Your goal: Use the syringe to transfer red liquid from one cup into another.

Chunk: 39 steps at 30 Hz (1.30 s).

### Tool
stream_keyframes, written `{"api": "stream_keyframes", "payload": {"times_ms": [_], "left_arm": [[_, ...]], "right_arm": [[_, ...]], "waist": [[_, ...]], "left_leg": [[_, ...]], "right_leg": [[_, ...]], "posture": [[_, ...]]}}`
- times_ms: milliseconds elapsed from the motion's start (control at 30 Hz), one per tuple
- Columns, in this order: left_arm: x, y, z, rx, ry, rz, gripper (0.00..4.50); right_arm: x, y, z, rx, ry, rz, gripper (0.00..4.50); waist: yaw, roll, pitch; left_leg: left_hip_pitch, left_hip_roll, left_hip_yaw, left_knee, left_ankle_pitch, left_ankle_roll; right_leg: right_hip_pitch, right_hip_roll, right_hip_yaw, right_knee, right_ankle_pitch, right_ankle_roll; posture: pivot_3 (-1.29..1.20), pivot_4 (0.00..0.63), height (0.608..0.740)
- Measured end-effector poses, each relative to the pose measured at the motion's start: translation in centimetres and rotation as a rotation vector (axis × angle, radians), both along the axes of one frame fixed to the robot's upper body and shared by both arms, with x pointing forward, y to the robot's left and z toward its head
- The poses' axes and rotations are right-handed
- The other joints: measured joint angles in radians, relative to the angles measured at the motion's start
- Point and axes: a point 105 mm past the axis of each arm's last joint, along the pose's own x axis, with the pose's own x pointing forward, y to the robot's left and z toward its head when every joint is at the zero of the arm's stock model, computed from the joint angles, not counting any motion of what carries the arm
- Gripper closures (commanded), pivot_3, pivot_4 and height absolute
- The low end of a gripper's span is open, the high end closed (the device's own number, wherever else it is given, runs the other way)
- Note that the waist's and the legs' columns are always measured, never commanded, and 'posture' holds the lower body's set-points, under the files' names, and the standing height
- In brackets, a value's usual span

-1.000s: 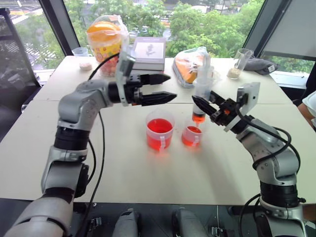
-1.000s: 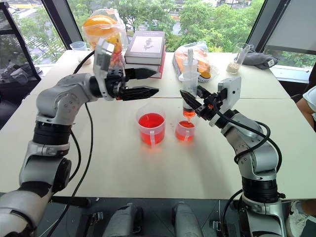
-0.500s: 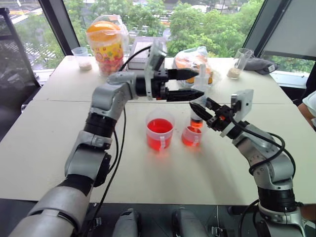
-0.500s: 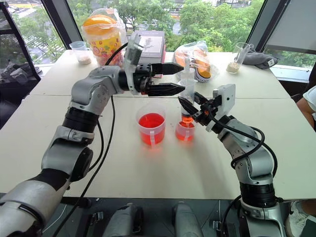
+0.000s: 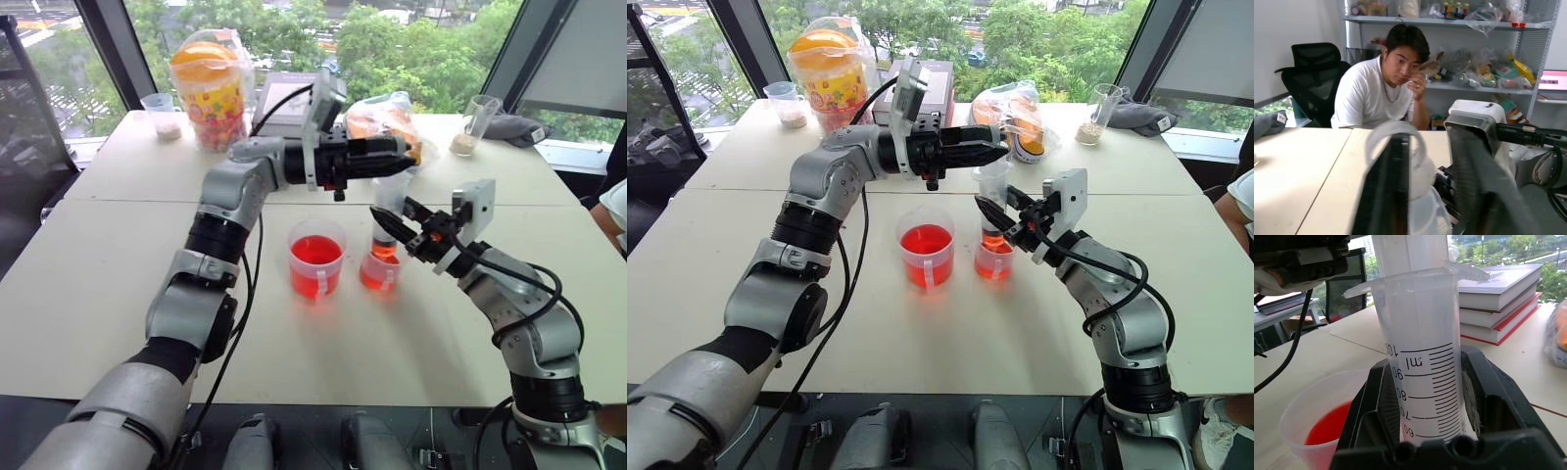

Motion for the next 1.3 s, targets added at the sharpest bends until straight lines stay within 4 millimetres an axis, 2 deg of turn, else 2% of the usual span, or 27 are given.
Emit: {"api": "stream_keyframes", "payload": {"times_ms": [367, 600, 900, 933, 1000, 1033, 1200, 1233, 1300], "left_arm": [[-0.2, 0.1, -1.3, 0.032, 0.015, -0.013, 4.44], [-0.3, 0.0, -1.5, 0.023, 0.015, -0.005, 4.44], [-0.3, 0.0, -1.5, 0.013, 0.013, 0.011, 4.44], [-0.2, 0.0, -1.5, 0.011, 0.024, 0.015, 3.85], [-0.2, 0.1, -1.3, -0.001, 0.051, 0.012, 3.11], [-0.2, 0.0, -1.2, -0.005, 0.063, 0.006, 2.51], [0.8, 1.2, -1.1, 0.009, 0.093, 0.056, 0.24], [1.2, 1.7, -1.2, 0.013, 0.101, 0.084, 0.05], [1.8, 3.1, -0.8, -0.002, 0.106, 0.122, 0.05]], "right_arm": [[-0.2, -0.2, 0.3, -0.060, 0.043, 0.002, 3.12], [-0.1, -0.2, 1.3, -0.075, 0.052, 0.009, 3.12], [-0.1, -0.3, 1.5, -0.078, 0.070, 0.016, 3.12], [-0.1, -0.4, 1.5, -0.081, 0.071, 0.014, 3.12], [-0.1, -0.7, 1.7, -0.076, 0.066, 0.002, 3.12], [0.0, -0.8, 1.7, -0.074, 0.065, -0.003, 3.12], [-0.2, -1.4, 2.5, -0.058, 0.025, -0.024, 3.12], [-0.5, -1.1, 2.9, -0.061, 0.002, -0.012, 3.12], [-0.8, -0.8, 3.2, -0.066, -0.018, 0.002, 3.12]], "waist": [[0.000, 0.000, 0.000], [0.000, 0.000, 0.000], [0.001, 0.000, 0.000], [0.001, 0.000, 0.000], [0.001, 0.000, 0.000], [0.001, 0.000, 0.000], [-0.002, 0.000, 0.000], [-0.005, 0.000, 0.000], [-0.005, 0.000, 0.000]], "left_leg": [[0.000, 0.000, 0.000, 0.000, 0.000, 0.000], [0.000, 0.000, 0.000, 0.000, 0.000, 0.000], [0.000, 0.000, 0.000, 0.000, 0.000, 0.000], [0.000, 0.000, 0.000, 0.000, 0.000, 0.000], [0.000, 0.000, 0.000, 0.000, 0.000, 0.000], [0.000, 0.000, 0.000, 0.000, 0.000, 0.000], [0.000, 0.000, 0.000, 0.000, 0.000, 0.000], [0.000, 0.000, 0.000, 0.000, 0.000, 0.000], [0.000, 0.000, 0.000, 0.000, 0.000, 0.000]], "right_leg": [[0.000, 0.000, 0.000, 0.000, 0.000, 0.000], [0.000, 0.000, 0.000, 0.000, 0.000, 0.000], [0.000, 0.000, 0.000, 0.000, 0.000, 0.000], [0.000, 0.000, 0.000, 0.000, 0.000, 0.000], [0.000, 0.000, 0.000, 0.000, 0.000, 0.000], [0.000, 0.000, 0.000, 0.000, 0.000, 0.000], [0.000, 0.000, 0.000, 0.000, 0.000, 0.000], [-0.001, 0.000, 0.000, 0.001, 0.000, 0.000], [-0.001, 0.001, 0.000, 0.001, 0.000, 0.000]], "posture": [[0.00, 0.150, 0.740], [0.00, 0.150, 0.740], [0.00, 0.150, 0.740], [0.00, 0.150, 0.740], [0.00, 0.150, 0.740], [0.00, 0.150, 0.740], [0.00, 0.150, 0.740], [0.00, 0.150, 0.740], [0.00, 0.150, 0.740]]}}
